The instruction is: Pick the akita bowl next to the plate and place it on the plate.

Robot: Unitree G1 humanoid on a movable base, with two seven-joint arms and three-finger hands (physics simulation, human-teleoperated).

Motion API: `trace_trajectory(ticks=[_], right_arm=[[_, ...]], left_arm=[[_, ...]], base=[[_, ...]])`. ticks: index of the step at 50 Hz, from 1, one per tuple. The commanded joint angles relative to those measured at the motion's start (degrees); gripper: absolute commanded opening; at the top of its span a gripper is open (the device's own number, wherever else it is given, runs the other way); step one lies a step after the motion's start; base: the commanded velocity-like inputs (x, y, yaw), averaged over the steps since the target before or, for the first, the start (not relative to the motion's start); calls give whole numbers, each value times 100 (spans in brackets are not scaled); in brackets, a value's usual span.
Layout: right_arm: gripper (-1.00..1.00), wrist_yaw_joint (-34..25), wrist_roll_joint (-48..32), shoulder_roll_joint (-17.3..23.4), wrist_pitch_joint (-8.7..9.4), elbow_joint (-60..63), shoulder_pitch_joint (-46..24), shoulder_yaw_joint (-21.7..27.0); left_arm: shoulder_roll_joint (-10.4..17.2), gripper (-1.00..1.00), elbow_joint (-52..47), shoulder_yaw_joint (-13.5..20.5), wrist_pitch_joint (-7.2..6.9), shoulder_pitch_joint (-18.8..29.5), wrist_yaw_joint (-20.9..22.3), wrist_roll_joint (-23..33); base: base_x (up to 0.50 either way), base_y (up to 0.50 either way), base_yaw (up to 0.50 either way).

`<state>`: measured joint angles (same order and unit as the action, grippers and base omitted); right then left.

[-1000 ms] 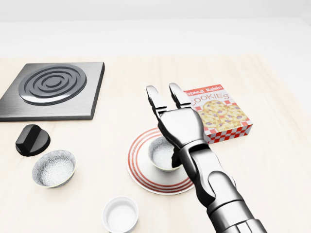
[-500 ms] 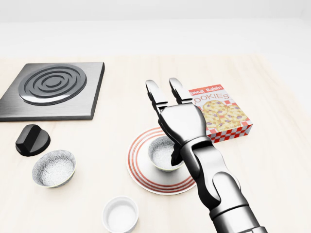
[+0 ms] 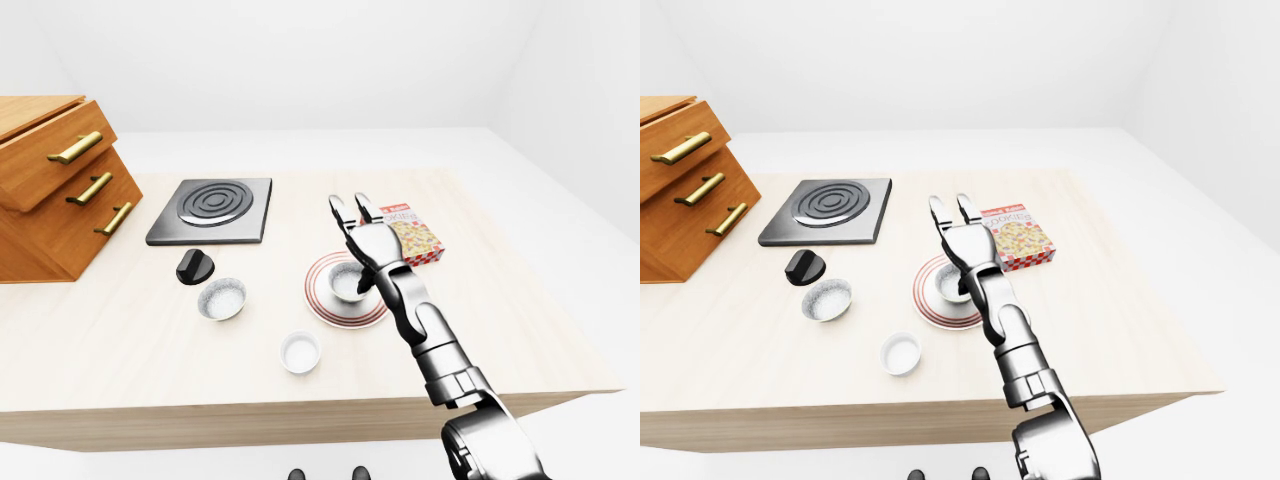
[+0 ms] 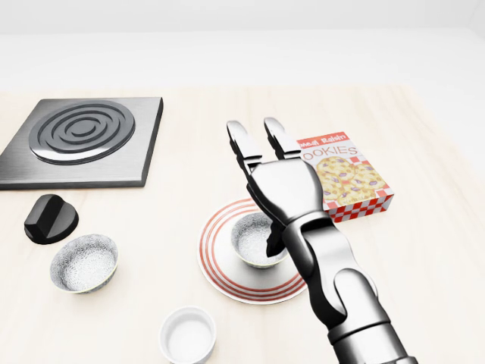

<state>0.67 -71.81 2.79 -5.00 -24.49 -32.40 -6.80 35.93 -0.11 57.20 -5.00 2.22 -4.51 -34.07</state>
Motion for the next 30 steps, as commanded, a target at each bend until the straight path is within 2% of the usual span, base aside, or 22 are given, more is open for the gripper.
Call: trace_trajectory(ticks=[1, 30], right_arm=[[100, -65, 8, 6, 0, 134, 15, 14], [100, -286, 3, 28, 0, 552, 81, 48]], left_arm=[[-9, 100, -23, 11, 0, -7, 2, 4], [2, 100, -92, 35, 0, 6, -14, 7]], base=[[0, 0, 0], [0, 0, 0]])
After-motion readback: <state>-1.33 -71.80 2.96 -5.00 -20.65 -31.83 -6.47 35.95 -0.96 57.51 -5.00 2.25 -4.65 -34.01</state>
